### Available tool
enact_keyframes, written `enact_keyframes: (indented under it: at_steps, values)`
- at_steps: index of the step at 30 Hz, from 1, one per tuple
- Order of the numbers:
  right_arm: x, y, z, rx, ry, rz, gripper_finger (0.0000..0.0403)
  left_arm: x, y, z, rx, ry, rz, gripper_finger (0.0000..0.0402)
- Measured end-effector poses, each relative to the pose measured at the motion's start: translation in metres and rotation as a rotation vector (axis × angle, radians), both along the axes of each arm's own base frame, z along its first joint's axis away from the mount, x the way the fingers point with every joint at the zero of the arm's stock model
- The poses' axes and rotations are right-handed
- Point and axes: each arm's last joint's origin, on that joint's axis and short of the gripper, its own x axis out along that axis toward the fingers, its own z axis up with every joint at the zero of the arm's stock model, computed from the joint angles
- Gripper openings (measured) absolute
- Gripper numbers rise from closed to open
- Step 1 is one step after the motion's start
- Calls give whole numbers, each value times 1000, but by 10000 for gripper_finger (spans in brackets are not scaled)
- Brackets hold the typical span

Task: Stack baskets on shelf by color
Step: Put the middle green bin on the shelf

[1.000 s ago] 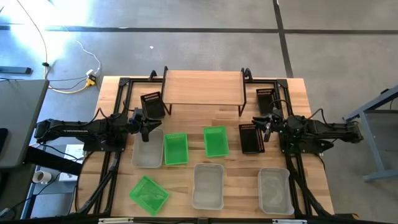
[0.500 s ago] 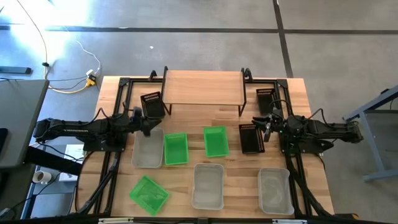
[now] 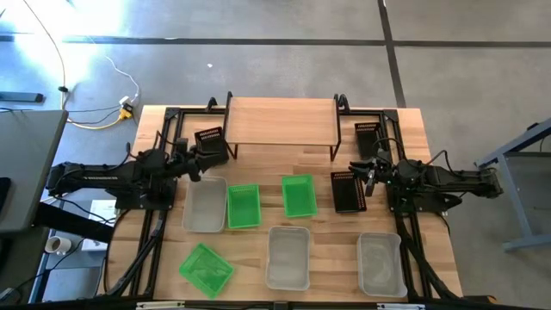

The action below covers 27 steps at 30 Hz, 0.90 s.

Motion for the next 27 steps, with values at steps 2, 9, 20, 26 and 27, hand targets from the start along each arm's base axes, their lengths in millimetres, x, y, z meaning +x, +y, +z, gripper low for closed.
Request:
enact_keyframes:
  at_steps: [2,9,20,26,27]
  values:
    - [0,0,0,0,0,0,73,2,0,15,32,25,-19,102]
    - [0,0,0,0,0,0,73,12,0,58,116,213,-112,102]
    - [0,0,1,-4,-8,-18,73,43,-4,103,56,451,-294,102]
    - [1,-1,5,32,-64,-26,73,66,-19,109,43,583,-401,101]
    - [1,-1,5,50,-77,-30,73,70,-22,109,44,602,-422,101]
